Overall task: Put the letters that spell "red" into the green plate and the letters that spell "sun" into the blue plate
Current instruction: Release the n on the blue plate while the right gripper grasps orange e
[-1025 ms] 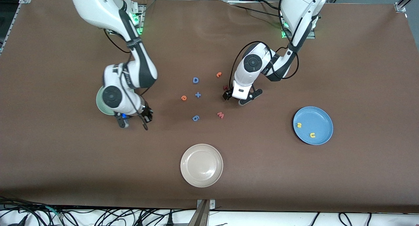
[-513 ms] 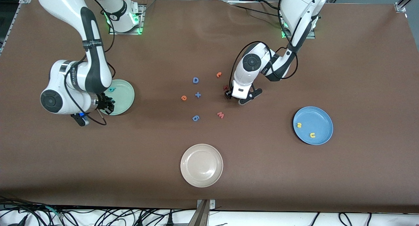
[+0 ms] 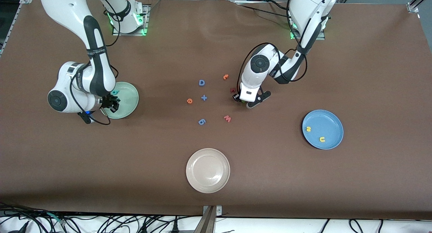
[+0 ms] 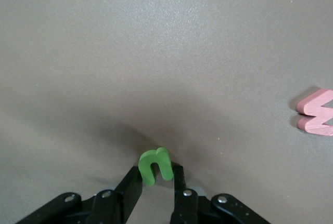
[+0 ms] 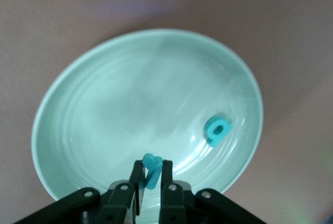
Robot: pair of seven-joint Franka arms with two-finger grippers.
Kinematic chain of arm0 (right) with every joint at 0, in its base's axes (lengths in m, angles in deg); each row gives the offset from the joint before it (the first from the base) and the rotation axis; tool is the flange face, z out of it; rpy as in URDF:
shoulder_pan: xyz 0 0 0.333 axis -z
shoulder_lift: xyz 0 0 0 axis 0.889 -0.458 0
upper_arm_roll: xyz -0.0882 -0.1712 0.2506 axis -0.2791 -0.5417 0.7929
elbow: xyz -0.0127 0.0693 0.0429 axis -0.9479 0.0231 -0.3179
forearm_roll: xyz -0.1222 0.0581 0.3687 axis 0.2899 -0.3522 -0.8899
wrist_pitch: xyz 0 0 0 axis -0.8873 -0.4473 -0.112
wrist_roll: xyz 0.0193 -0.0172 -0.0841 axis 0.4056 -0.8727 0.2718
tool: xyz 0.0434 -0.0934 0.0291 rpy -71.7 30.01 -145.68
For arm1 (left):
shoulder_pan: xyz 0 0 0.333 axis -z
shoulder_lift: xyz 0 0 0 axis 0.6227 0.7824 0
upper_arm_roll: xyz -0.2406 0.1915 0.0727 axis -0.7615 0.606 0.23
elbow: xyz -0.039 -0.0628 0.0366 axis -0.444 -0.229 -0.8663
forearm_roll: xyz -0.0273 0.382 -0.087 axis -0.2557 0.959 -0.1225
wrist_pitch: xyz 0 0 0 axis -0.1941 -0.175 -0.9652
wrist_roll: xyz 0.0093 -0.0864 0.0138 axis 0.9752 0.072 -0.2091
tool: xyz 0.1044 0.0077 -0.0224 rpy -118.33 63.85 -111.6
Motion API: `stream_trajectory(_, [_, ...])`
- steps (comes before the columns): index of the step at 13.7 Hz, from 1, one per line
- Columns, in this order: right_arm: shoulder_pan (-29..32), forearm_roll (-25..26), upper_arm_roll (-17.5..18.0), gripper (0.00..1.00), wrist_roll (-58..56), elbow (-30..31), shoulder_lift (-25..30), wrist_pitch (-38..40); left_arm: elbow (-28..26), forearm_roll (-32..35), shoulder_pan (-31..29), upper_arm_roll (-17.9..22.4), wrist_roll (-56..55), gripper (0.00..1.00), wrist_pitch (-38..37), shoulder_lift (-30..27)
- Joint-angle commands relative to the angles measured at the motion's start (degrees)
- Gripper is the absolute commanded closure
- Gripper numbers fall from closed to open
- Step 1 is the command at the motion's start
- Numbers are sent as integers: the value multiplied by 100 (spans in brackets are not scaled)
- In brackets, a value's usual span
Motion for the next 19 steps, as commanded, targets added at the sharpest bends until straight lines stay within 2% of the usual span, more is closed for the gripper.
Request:
stream_trajectory(1, [-69, -224, 45, 100, -87, 374, 62, -406, -39, 362, 6, 88, -123, 78, 93, 84])
stream_trajectory(3, [-78, -224, 176, 100, -87, 551, 53, -689, 22, 434, -82, 97, -71, 80, 75, 84])
stream_trajectory(4, [-78, -224, 177, 91, -95, 552, 45, -690, 162, 469, -135, 115, 51, 81, -160, 49])
stream_trajectory(5, [-87, -224, 177, 60, -95, 552, 53, -681, 398, 487, -231, 115, 226, 81, -693, 23])
stream_trajectory(6, [-87, -224, 177, 16, -87, 552, 53, -690, 661, 487, -354, 115, 411, 81, -1151, 23])
stream_trajectory(7, [-87, -224, 177, 2, -34, 517, 71, -681, 908, 487, -477, 106, 621, 81, -1547, 23])
stream_trajectory(10, [-96, -233, 194, 1, 28, 464, 185, -602, 1629, 417, -1144, 80, 1657, 81, -2664, 23])
stream_trajectory(13, [-472, -224, 378, 1, 1227, 193, 291, -602, 2140, 434, -1908, 97, 3166, 81, -3553, 66])
stream_trajectory(17, [-992, -233, 738, 1, 2934, -484, 124, -689, 2150, 496, -3095, 106, 4935, 81, -3564, 84])
stream_trajectory(19, [-1053, -302, 1072, 1, 3400, -626, 45, -951, 2263, 504, -3378, 106, 5307, 81, -3511, 285])
